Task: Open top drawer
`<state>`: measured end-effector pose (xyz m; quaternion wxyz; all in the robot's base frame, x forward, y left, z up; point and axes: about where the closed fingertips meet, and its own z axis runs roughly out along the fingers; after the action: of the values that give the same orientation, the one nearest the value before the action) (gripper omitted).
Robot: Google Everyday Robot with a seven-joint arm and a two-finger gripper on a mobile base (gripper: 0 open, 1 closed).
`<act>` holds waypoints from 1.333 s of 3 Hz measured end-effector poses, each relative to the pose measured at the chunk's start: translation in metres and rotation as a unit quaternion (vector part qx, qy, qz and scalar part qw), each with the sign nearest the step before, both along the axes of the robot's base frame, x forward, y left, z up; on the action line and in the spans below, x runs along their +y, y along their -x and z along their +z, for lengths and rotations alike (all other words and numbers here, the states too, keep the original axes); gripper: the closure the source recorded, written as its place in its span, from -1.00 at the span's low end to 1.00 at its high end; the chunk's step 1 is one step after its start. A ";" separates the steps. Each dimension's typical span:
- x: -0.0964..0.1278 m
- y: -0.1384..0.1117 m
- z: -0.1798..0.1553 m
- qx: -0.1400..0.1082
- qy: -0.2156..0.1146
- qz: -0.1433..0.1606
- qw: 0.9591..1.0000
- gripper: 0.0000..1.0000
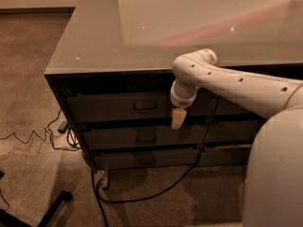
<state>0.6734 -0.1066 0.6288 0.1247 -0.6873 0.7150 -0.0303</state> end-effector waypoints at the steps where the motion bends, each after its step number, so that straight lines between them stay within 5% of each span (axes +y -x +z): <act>1: 0.020 0.005 -0.015 0.015 0.016 0.027 0.999 -0.17; 3: 0.019 0.004 -0.013 0.015 0.016 0.027 0.999 0.76; 4: 0.019 0.004 -0.013 0.015 0.016 0.027 0.999 1.00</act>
Offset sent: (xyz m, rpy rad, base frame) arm -0.0270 0.0637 -0.0429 -0.1040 0.0994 0.1793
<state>0.6691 -0.0875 0.6157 0.1037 -0.7086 0.6974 -0.0277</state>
